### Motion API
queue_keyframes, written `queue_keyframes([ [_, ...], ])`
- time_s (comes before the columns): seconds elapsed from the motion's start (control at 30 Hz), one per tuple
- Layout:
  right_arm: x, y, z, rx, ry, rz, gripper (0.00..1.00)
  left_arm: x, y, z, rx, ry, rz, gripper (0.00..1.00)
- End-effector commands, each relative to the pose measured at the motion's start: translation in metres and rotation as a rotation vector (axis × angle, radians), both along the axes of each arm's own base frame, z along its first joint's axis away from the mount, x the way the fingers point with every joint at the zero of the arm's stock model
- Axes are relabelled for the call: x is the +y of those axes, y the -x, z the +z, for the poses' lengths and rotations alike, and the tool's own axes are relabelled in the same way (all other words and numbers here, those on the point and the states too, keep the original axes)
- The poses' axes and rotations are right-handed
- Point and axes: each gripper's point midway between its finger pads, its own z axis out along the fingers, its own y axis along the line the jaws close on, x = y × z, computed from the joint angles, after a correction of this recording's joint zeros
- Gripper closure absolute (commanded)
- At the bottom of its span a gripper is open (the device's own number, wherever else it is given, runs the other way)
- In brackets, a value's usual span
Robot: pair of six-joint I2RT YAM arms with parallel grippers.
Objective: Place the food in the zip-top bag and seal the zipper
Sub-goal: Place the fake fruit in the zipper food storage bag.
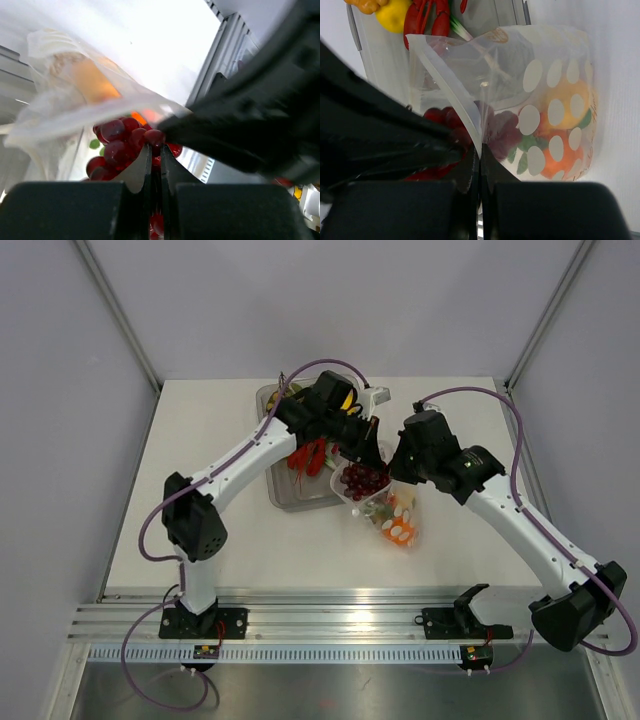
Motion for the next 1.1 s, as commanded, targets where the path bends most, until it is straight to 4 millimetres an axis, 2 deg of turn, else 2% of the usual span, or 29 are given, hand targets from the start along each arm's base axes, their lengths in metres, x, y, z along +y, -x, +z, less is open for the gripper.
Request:
queue_keyframes([
  [0.0,0.007,-0.002,0.031,-0.073,-0.076,0.009,1.00,-0.017,-0.002,0.022,-0.046,0.053,-0.039,1.00],
  [0.03,0.006,-0.001,0.031,-0.072,-0.071,0.004,1.00,-0.023,0.001,0.016,-0.033,0.045,-0.049,0.99],
  [0.07,0.005,-0.001,0.032,-0.074,-0.072,0.002,1.00,-0.024,0.002,0.015,-0.031,0.041,-0.051,0.91],
  [0.1,0.004,-0.001,0.031,-0.074,-0.068,0.001,1.00,-0.026,0.003,0.016,-0.032,0.041,-0.058,0.59],
  [0.2,0.001,0.001,0.030,-0.076,-0.057,-0.009,1.00,-0.020,0.007,0.011,-0.026,0.004,-0.062,0.31],
  [0.33,0.000,0.001,0.027,-0.071,-0.054,-0.013,1.00,-0.003,0.011,0.025,-0.094,-0.026,-0.047,0.25],
  [0.43,0.001,0.001,0.024,-0.065,-0.058,-0.013,1.00,0.011,0.020,0.052,-0.158,-0.012,-0.040,0.26],
  [0.47,0.001,0.000,0.022,-0.063,-0.056,-0.013,1.00,0.019,0.026,0.066,-0.181,0.002,-0.039,0.27],
  [0.53,0.001,0.001,0.023,-0.063,-0.056,-0.014,1.00,0.028,0.033,0.077,-0.215,0.014,-0.046,0.31],
  [0.57,0.001,0.001,0.024,-0.066,-0.056,-0.011,1.00,0.033,0.035,0.076,-0.224,0.005,-0.035,0.38],
  [0.6,0.000,0.001,0.025,-0.068,-0.056,-0.014,1.00,0.043,0.039,0.085,-0.251,0.016,-0.019,0.41],
  [0.63,0.000,0.002,0.025,-0.069,-0.054,-0.013,1.00,0.049,0.040,0.085,-0.257,0.013,-0.001,0.47],
  [0.67,-0.002,0.002,0.027,-0.074,-0.056,-0.017,1.00,0.055,0.036,0.067,-0.245,-0.020,0.028,0.58],
  [0.7,-0.002,0.003,0.026,-0.073,-0.054,-0.016,1.00,0.063,0.029,0.061,-0.247,-0.038,0.072,0.65],
  [0.73,-0.003,0.003,0.027,-0.075,-0.054,-0.021,1.00,0.074,0.023,0.061,-0.253,-0.054,0.154,0.66],
  [0.77,-0.004,0.004,0.028,-0.078,-0.056,-0.021,1.00,0.077,0.019,0.037,-0.226,-0.081,0.182,0.66],
  [0.8,-0.004,0.003,0.028,-0.077,-0.054,-0.022,1.00,0.083,0.014,0.031,-0.224,-0.085,0.221,0.52],
  [0.87,-0.004,0.003,0.027,-0.077,-0.051,-0.022,1.00,0.088,0.008,0.018,-0.215,-0.105,0.287,0.30],
  [0.9,-0.004,0.004,0.027,-0.076,-0.049,-0.019,1.00,0.090,0.009,-0.001,-0.179,-0.133,0.301,0.21],
  [0.97,-0.003,0.003,0.028,-0.077,-0.053,-0.019,1.00,0.088,0.002,-0.013,-0.181,-0.129,0.328,0.19],
  [1.0,-0.002,0.003,0.028,-0.078,-0.055,-0.017,1.00,0.089,0.005,-0.032,-0.146,-0.150,0.338,0.20],
  [1.07,-0.001,0.003,0.028,-0.076,-0.057,-0.011,1.00,0.082,0.001,-0.047,-0.129,-0.137,0.335,0.28],
])
